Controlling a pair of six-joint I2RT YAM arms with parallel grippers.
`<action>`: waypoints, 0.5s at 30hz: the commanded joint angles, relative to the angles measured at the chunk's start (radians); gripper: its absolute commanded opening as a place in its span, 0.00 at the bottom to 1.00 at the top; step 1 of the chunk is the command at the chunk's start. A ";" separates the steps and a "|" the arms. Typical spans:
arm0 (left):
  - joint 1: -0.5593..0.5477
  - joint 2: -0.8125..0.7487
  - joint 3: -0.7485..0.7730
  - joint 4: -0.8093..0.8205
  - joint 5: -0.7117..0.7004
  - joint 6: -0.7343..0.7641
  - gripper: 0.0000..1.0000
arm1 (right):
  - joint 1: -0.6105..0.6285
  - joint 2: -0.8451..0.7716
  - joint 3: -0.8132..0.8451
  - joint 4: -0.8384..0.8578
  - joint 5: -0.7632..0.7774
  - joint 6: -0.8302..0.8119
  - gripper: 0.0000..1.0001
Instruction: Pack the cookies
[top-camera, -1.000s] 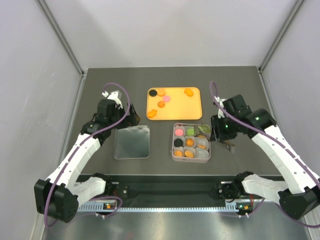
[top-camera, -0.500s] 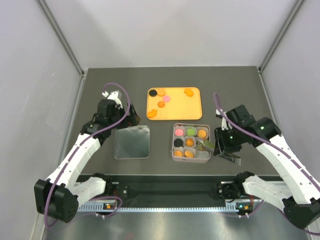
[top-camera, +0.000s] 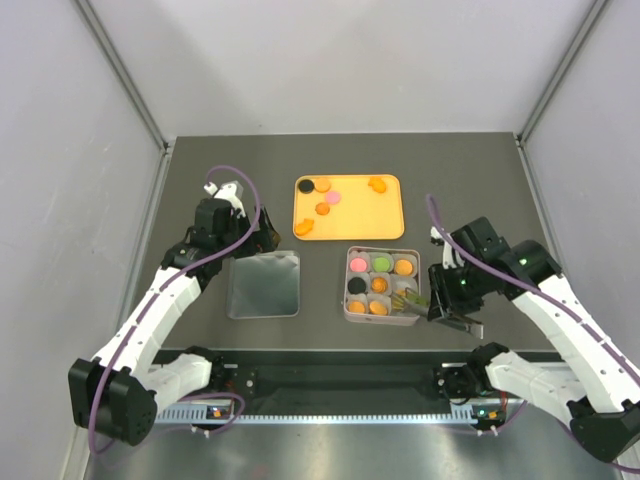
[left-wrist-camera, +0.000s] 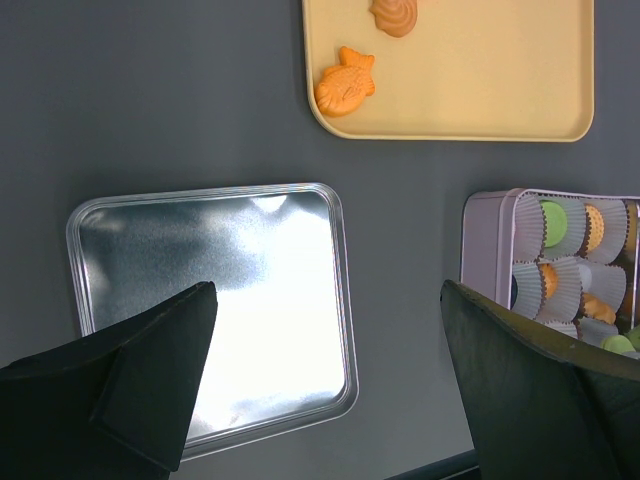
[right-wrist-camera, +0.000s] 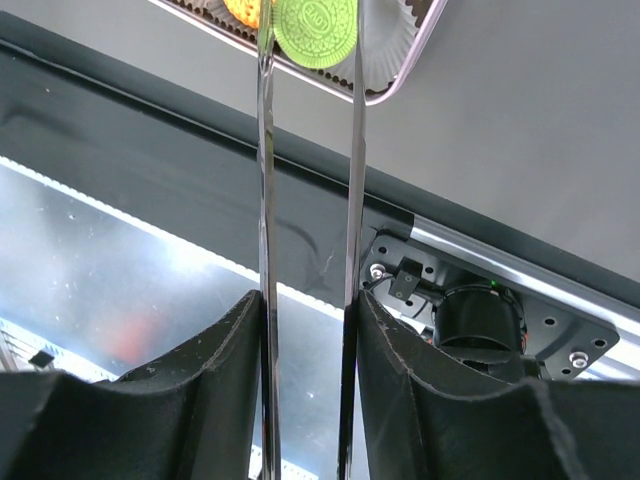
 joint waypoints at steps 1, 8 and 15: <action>0.004 -0.015 0.003 0.017 0.004 0.011 0.98 | 0.017 -0.018 -0.003 -0.034 -0.008 0.003 0.38; 0.004 -0.010 0.003 0.016 0.007 0.011 0.98 | 0.018 -0.018 -0.009 -0.038 -0.002 0.011 0.39; 0.004 -0.010 0.003 0.019 0.010 0.011 0.98 | 0.018 -0.011 -0.012 -0.038 0.003 0.014 0.40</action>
